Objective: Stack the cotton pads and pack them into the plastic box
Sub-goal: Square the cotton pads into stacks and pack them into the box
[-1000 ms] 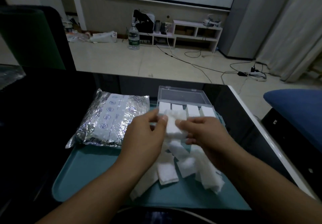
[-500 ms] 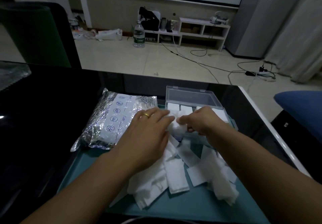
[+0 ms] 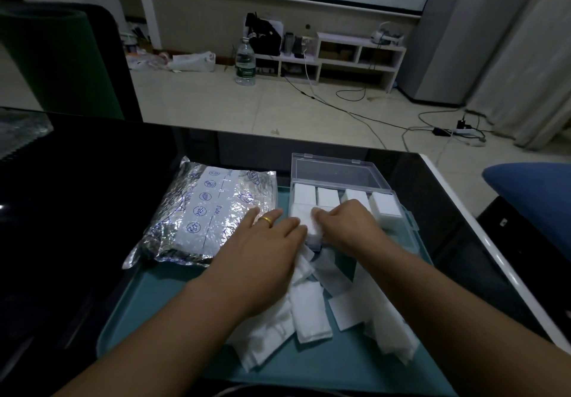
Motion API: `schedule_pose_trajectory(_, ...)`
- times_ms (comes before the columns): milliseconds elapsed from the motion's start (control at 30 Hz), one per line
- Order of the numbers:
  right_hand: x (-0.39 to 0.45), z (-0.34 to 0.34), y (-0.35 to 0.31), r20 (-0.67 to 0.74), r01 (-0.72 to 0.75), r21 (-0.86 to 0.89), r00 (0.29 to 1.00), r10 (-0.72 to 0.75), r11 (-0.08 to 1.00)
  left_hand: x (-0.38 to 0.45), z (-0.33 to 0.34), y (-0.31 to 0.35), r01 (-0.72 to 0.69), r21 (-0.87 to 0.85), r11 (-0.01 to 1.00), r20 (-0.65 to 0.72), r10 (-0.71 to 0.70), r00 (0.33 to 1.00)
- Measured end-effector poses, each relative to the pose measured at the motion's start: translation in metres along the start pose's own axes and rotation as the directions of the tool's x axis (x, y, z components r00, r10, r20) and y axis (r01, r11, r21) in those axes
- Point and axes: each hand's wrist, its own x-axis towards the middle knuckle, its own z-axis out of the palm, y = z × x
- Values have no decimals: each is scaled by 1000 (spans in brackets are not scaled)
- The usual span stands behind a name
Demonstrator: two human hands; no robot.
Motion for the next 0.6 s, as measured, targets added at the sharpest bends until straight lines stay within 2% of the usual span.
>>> schedule_pose_trajectory(233, 14, -1, -2, -26, -40, 57, 999, 42, 998, 2, -1, 5, 0, -20, 1000, -35, -1, 999)
schedule_pose_trajectory(433, 3, 3, 1, -115, 166, -54, 978, -171, 985, 5, 4, 5, -24, -9, 1000, 4, 24, 1000)
schedule_pose_trajectory(600, -12, 4, 7, -116, 294, -139, 944, -310, 946, 7, 7, 5, -24, 5, 1000, -7, 24, 1000)
